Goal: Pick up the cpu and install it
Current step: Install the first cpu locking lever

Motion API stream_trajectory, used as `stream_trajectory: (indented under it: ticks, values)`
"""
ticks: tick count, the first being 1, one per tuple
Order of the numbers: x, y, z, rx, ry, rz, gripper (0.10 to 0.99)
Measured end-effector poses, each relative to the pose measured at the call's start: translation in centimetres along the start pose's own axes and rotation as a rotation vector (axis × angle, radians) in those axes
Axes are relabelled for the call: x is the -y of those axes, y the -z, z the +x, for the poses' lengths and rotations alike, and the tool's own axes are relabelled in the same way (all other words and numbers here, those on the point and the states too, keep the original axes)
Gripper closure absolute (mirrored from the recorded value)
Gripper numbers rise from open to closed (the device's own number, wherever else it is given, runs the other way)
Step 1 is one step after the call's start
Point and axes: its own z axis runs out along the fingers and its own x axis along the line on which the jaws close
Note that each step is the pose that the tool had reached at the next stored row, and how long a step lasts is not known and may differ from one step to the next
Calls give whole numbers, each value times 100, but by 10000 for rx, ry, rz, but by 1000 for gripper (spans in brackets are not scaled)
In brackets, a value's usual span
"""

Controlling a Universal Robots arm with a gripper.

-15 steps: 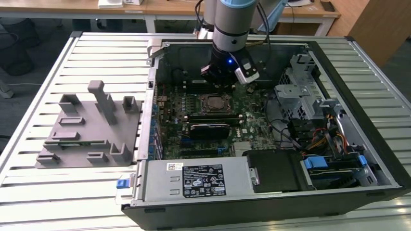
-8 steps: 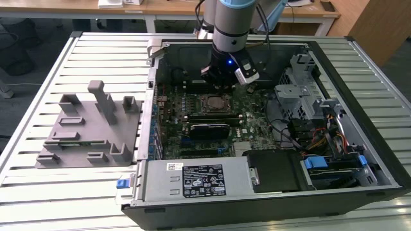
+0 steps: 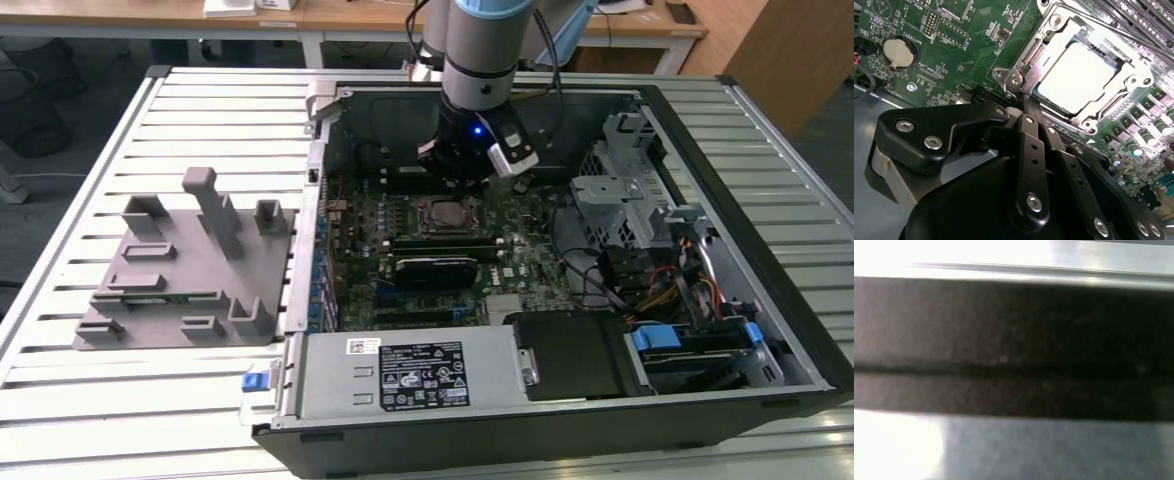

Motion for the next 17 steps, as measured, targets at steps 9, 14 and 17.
stream_trajectory:
  ticks: [9,14,17]
  values:
    - [-17,87,-1,7,0,-119,980]
    - [-17,140,-1,4,0,-115,980]
    - [9,143,0,4,0,-113,980]
